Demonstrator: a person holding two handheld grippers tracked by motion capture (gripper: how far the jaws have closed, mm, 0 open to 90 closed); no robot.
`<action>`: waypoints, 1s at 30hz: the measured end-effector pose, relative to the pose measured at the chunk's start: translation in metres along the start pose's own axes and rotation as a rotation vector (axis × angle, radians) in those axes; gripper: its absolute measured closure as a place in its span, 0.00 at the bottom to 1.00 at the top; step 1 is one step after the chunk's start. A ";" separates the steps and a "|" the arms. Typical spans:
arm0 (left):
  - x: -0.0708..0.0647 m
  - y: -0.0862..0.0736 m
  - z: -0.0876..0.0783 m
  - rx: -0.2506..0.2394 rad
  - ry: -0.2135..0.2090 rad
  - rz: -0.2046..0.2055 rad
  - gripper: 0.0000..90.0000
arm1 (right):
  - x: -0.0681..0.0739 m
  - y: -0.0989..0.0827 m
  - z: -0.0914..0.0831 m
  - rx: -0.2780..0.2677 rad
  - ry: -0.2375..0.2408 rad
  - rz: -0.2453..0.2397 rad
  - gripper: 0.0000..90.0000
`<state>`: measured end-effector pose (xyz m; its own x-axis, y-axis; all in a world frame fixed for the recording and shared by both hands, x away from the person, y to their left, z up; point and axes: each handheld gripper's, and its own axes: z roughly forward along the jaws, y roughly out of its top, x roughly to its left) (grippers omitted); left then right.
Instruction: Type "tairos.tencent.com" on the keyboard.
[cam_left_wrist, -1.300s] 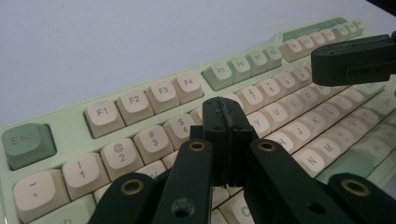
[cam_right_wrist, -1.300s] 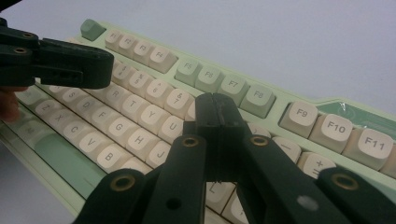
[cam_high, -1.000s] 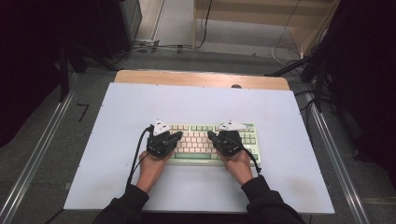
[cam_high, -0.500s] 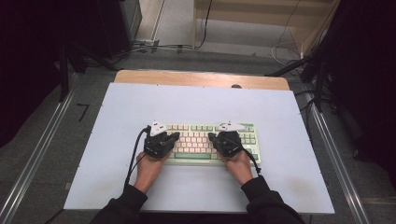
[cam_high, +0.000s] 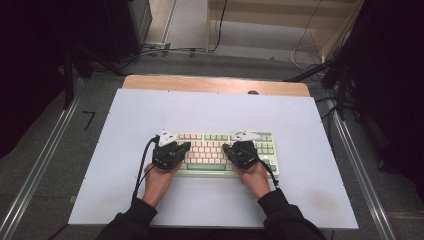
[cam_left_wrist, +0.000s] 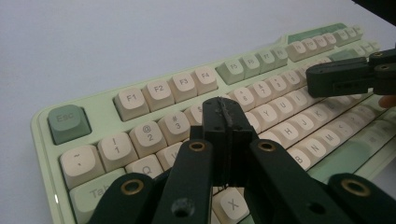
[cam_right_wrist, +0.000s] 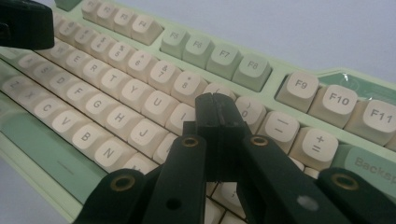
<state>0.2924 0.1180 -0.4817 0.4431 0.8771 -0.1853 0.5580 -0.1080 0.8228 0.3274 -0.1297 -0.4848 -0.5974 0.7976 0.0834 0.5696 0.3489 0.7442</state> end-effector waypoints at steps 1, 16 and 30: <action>0.000 0.000 0.000 0.001 0.000 0.000 1.00 | 0.000 0.001 -0.001 -0.010 -0.001 0.001 0.97; 0.003 -0.004 -0.005 0.011 0.008 -0.002 1.00 | -0.003 0.003 -0.009 -0.038 0.003 0.014 0.97; 0.001 -0.011 -0.003 0.056 0.020 0.008 1.00 | -0.003 0.004 -0.010 -0.042 0.002 0.018 0.97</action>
<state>0.2842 0.1216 -0.4896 0.4341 0.8851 -0.1676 0.5930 -0.1407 0.7928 0.3256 -0.1363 -0.4755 -0.5886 0.8025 0.0978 0.5556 0.3136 0.7701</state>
